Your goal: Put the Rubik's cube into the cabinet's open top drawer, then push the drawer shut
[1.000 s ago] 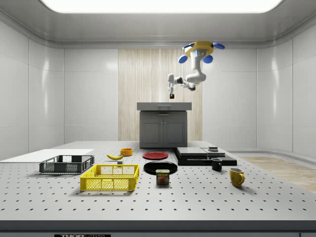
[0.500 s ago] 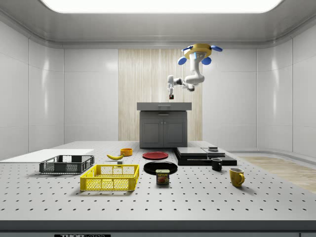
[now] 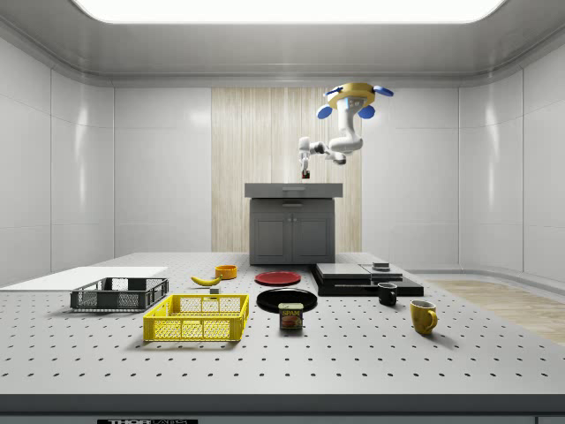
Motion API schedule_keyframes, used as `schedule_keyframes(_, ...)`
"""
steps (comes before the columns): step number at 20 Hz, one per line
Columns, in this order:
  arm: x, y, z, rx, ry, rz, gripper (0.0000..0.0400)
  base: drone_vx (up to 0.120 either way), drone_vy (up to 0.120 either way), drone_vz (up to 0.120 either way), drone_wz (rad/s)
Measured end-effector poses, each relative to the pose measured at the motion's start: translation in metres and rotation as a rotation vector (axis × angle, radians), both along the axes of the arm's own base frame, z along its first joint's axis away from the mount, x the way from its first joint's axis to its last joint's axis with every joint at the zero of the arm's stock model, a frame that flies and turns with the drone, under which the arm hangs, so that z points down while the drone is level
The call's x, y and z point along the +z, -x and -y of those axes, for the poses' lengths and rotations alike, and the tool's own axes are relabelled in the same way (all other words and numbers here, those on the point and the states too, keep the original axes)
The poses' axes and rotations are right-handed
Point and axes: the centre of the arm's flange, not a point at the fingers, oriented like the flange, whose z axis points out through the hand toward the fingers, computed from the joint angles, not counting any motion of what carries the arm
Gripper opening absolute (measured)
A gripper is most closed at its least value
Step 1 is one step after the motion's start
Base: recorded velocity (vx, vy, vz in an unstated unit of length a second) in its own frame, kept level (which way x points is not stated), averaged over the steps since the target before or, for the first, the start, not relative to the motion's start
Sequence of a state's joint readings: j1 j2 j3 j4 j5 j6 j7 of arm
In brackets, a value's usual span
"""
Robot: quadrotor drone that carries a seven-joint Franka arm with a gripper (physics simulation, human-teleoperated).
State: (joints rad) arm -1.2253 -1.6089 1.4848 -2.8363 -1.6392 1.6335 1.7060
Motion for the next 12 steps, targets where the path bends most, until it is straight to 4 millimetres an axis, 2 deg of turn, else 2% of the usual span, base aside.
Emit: schedule_keyframes(12, 0.0000, 0.0000, 0.0000, 0.000, 0.000, 0.000, 0.0325, 0.000, -0.120, 0.000, 0.000)
